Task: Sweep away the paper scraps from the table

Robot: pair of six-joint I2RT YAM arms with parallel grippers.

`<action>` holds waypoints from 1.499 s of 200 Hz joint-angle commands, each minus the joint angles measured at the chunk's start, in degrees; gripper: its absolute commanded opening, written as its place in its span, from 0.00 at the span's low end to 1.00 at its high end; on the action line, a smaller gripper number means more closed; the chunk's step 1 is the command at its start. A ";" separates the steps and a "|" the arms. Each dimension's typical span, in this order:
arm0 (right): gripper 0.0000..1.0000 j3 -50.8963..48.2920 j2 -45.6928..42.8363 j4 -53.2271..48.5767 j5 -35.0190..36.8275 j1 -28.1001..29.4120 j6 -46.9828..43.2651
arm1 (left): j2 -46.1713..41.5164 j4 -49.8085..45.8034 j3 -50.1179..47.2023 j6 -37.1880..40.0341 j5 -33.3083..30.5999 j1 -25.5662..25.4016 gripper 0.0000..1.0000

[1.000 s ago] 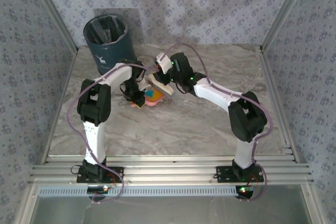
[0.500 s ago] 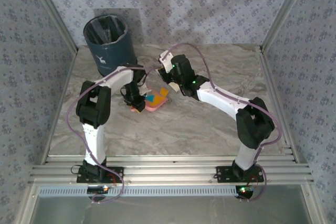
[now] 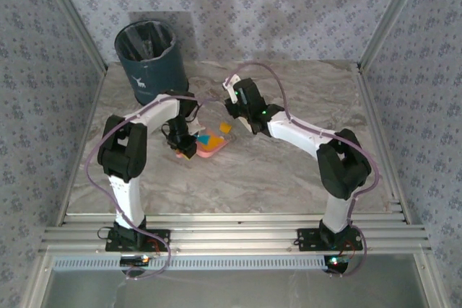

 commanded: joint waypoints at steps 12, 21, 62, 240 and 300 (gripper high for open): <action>0.00 2.05 0.67 -1.25 -3.24 -0.29 1.65 | -1.48 -1.70 -0.67 0.07 -0.01 -1.25 0.00; 0.00 1.92 0.67 -1.26 -5.16 -0.20 1.66 | -1.03 -1.60 -0.53 0.06 0.32 -1.41 0.00; 0.00 1.83 0.88 -2.75 -10.65 0.50 1.66 | 0.83 -0.91 0.16 0.08 1.15 -1.77 0.00; 0.00 0.75 -5.45 -8.34 -22.91 1.94 2.20 | 4.18 3.01 3.07 -1.04 -0.53 -1.67 0.00; 0.00 -3.97 -11.51 -2.44 -9.92 2.25 2.47 | -0.99 9.15 1.26 -2.81 -0.53 -1.68 0.00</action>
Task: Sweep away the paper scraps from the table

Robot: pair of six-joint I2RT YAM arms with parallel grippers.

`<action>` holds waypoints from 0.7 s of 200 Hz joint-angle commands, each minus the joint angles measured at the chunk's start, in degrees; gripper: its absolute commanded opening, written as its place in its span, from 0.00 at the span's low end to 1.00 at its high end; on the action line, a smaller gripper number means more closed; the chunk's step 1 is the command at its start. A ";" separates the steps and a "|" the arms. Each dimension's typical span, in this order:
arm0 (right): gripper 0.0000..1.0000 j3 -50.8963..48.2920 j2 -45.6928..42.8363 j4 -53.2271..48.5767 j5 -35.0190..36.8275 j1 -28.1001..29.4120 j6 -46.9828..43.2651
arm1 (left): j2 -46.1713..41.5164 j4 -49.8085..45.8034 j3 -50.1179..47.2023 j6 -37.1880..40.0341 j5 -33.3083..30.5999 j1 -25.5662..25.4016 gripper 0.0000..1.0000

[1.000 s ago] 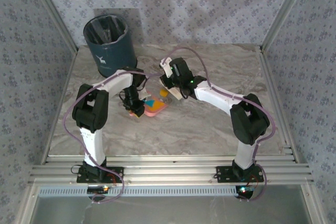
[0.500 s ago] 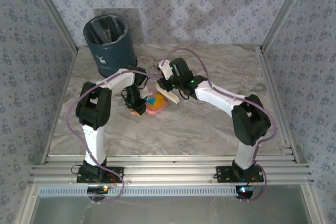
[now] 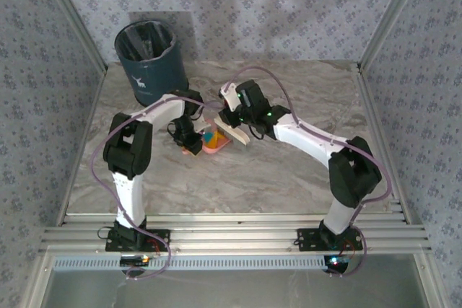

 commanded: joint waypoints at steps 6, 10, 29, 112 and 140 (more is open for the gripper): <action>0.00 -2.48 -5.86 5.39 7.76 0.84 0.66 | -4.03 3.77 -1.23 -2.15 -0.57 -0.34 0.00; 0.00 -3.04 -6.34 5.87 8.68 0.80 0.63 | -4.35 4.27 -1.27 -2.31 -0.64 -0.34 0.00; 0.00 -5.75 -8.82 8.23 10.39 0.51 0.23 | -5.72 6.35 -1.96 -2.74 -0.36 -0.37 0.00; 0.00 -13.66 -18.84 9.81 25.88 0.04 1.02 | -8.99 9.60 -1.57 -4.94 -0.49 -0.37 0.00; 0.00 -15.17 -21.73 7.26 28.43 -1.46 1.79 | -10.43 10.33 0.87 -6.74 1.48 -0.43 0.00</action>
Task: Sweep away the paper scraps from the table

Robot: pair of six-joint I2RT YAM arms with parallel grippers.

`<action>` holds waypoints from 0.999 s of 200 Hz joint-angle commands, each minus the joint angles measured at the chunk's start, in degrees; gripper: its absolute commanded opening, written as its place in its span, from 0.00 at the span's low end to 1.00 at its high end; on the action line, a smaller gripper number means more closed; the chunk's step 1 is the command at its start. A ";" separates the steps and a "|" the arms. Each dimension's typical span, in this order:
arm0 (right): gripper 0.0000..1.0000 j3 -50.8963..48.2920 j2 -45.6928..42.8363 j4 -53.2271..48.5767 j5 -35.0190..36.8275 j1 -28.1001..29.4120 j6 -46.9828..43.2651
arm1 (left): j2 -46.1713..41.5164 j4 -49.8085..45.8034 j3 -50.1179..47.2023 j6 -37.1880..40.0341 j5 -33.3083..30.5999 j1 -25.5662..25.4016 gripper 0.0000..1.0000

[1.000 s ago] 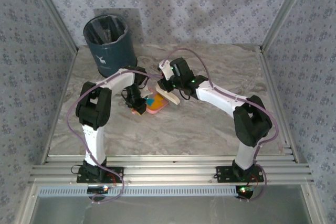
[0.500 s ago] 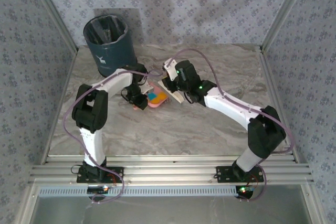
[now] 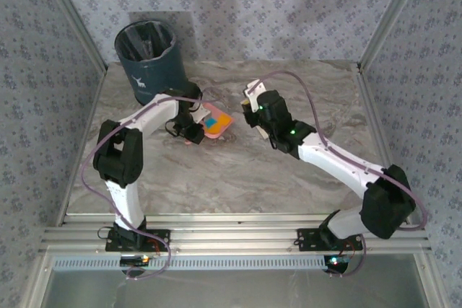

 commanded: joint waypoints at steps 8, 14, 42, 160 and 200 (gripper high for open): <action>0.00 -1.59 -4.54 0.02 6.62 -1.74 1.49 | -4.04 1.51 3.25 -2.63 3.06 -0.35 0.00; 0.00 -2.13 -5.10 -0.13 6.81 -2.09 1.62 | -4.39 1.65 3.93 -2.71 3.89 -0.37 0.00; 0.00 -3.97 -7.58 -1.74 7.78 -3.66 3.05 | -5.24 1.62 8.09 -4.16 6.05 -0.25 0.00; 0.00 -11.20 -15.62 -4.99 7.18 -9.26 8.87 | -4.90 -1.43 26.18 -6.41 9.63 2.02 0.00; 0.00 -11.95 -16.29 -5.48 6.35 -10.23 9.78 | -4.47 -1.09 30.80 -9.30 12.03 4.44 0.00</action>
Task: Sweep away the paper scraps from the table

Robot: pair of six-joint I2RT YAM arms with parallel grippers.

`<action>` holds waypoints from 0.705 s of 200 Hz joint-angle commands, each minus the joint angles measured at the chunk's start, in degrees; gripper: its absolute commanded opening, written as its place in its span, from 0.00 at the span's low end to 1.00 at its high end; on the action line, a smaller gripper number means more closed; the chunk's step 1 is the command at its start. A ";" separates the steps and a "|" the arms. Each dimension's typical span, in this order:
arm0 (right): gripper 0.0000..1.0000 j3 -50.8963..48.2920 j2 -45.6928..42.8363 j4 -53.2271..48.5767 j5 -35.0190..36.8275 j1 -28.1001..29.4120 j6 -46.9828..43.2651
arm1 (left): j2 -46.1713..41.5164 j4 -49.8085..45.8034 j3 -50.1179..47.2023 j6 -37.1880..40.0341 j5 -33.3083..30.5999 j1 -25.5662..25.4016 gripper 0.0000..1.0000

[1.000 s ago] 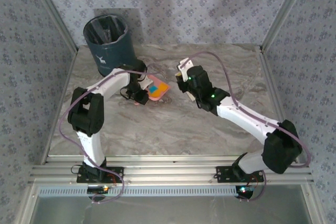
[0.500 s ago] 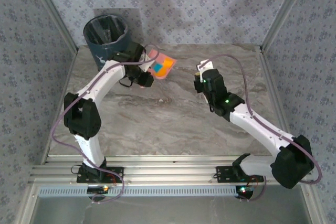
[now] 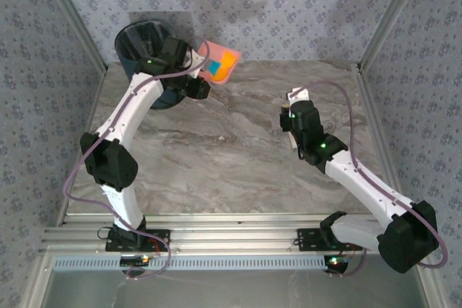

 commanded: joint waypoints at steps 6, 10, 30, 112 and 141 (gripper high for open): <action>0.00 -0.52 -1.62 -0.24 -0.37 -0.60 1.89 | -1.43 -0.03 5.12 -3.23 4.11 2.18 0.00; 0.00 -0.48 -1.62 -0.18 -0.43 -0.68 1.93 | -1.35 0.05 5.55 -3.69 4.70 2.57 0.00; 0.00 -0.63 -1.62 -0.42 -0.64 -0.95 2.09 | -0.78 0.69 7.78 -5.97 7.88 4.77 0.00; 0.00 -1.15 -1.60 -1.05 -1.69 -1.87 2.98 | 1.85 5.02 13.97 -18.47 15.15 12.69 0.00; 0.00 -1.18 -1.61 -1.25 -2.04 -2.14 3.16 | 3.00 7.23 14.59 -24.34 18.01 15.43 0.00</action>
